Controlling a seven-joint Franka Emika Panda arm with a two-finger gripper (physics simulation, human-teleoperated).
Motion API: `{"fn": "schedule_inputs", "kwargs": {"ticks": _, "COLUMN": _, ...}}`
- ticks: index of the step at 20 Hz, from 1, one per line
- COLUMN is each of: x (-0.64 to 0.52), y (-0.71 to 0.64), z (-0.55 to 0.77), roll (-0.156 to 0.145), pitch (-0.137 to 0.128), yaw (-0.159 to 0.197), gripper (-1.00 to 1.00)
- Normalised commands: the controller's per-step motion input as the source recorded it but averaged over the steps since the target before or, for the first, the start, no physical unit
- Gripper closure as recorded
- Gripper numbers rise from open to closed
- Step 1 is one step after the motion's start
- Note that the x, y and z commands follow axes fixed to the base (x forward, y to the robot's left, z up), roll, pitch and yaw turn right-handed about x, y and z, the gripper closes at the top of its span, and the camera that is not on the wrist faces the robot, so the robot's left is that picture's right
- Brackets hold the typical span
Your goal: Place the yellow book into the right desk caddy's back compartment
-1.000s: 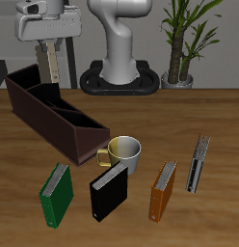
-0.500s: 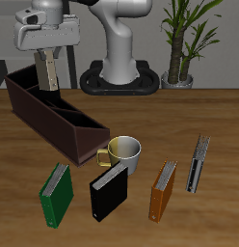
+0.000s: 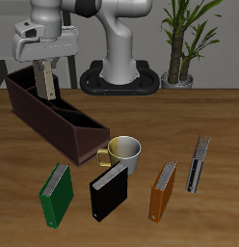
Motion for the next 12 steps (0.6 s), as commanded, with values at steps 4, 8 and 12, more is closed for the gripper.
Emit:
{"fn": "schedule_inputs", "kwargs": {"ticks": 4, "x": 0.10, "y": -0.08, "z": -0.19, "roll": -0.030, "pitch": 0.043, "yaw": -0.038, "gripper": 1.00}}
{"fn": "schedule_inputs", "kwargs": {"ticks": 8, "x": 0.08, "y": -0.02, "z": -0.12, "roll": -0.006, "pitch": 0.021, "yaw": -0.016, "gripper": 1.00}}
{"fn": "schedule_inputs", "kwargs": {"ticks": 12, "x": 0.20, "y": -0.10, "z": -0.13, "roll": -0.033, "pitch": 0.029, "yaw": -0.030, "gripper": 1.00}}
